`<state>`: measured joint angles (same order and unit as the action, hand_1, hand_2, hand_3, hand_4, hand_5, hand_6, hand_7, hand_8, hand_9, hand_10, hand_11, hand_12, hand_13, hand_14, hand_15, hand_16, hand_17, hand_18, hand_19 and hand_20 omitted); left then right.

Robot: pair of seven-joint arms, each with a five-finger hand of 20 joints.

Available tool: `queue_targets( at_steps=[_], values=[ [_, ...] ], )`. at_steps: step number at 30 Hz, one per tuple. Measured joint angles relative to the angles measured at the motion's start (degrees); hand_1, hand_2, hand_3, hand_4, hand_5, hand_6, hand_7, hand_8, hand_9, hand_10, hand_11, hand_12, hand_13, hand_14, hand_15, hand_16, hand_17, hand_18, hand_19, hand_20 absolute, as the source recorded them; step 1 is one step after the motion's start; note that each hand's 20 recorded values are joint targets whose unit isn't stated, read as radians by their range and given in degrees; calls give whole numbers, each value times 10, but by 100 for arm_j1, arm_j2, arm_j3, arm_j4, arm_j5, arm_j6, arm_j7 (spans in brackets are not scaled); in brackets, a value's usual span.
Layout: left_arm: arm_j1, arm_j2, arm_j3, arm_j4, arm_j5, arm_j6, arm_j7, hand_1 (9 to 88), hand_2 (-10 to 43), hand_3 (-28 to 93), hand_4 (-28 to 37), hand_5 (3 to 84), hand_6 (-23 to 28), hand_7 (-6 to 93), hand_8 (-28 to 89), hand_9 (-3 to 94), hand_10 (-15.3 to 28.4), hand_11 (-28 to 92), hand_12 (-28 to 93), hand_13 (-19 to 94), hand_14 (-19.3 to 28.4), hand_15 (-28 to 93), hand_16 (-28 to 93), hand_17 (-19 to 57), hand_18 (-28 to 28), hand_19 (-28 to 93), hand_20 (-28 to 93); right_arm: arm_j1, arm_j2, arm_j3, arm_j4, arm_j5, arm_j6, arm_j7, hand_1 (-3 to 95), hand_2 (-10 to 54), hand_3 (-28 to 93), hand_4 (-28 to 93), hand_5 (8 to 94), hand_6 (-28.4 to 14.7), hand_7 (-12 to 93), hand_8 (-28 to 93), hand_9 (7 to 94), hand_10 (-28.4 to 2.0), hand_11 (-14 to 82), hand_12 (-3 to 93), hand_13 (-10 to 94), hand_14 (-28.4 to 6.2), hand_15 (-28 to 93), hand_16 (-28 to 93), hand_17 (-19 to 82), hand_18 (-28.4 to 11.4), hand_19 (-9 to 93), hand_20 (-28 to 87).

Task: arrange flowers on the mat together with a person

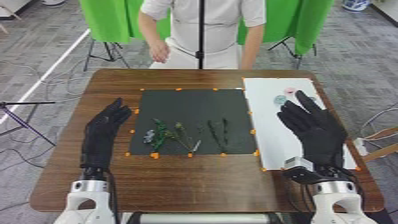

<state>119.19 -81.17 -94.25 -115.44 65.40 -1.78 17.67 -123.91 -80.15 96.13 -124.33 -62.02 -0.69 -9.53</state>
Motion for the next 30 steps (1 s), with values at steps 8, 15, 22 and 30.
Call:
queue_targets(
  at_steps=[8, 15, 22, 30],
  values=[
    [15, -36, -20, -2, -10, 3, -38, 258, -61, 664, -197, 437, 51, 63, -54, 421, 124, 135, 163, 366, 145, 107, 21, 97, 84, 24, 197, -30, -18, 2, -12, 102, 12, 71, 57, 65, 753, -192, 411, -17, 101, -83, 453, -164, 53, 123, 356, -151, 113, 171, 171, -151, 91, 289],
    [31, -43, -54, -8, -45, 5, -56, 259, -60, 662, -199, 437, 51, 63, -54, 422, 124, 135, 163, 365, 145, 107, 21, 97, 84, 24, 197, -27, -25, -5, -14, 105, 0, 115, 57, 67, 754, -191, 420, -17, 106, -84, 467, -165, 56, 126, 370, -150, 117, 176, 175, -153, 99, 290],
    [32, -51, -65, -8, -47, 5, -85, 258, -60, 663, -198, 437, 52, 61, -54, 422, 123, 136, 164, 365, 145, 107, 21, 96, 85, 24, 196, -27, -27, -5, -21, 113, 2, 119, 56, 67, 758, -191, 423, -18, 108, -85, 472, -165, 56, 128, 375, -149, 119, 178, 176, -153, 102, 289],
    [36, -55, -96, -7, -53, 4, -97, 258, -59, 663, -197, 437, 52, 60, -53, 421, 124, 135, 163, 365, 145, 107, 21, 95, 84, 24, 196, -28, -31, -10, -22, 113, 2, 125, 57, 69, 757, -192, 424, -19, 107, -85, 474, -165, 56, 129, 378, -150, 119, 180, 177, -153, 103, 289]
  ],
)
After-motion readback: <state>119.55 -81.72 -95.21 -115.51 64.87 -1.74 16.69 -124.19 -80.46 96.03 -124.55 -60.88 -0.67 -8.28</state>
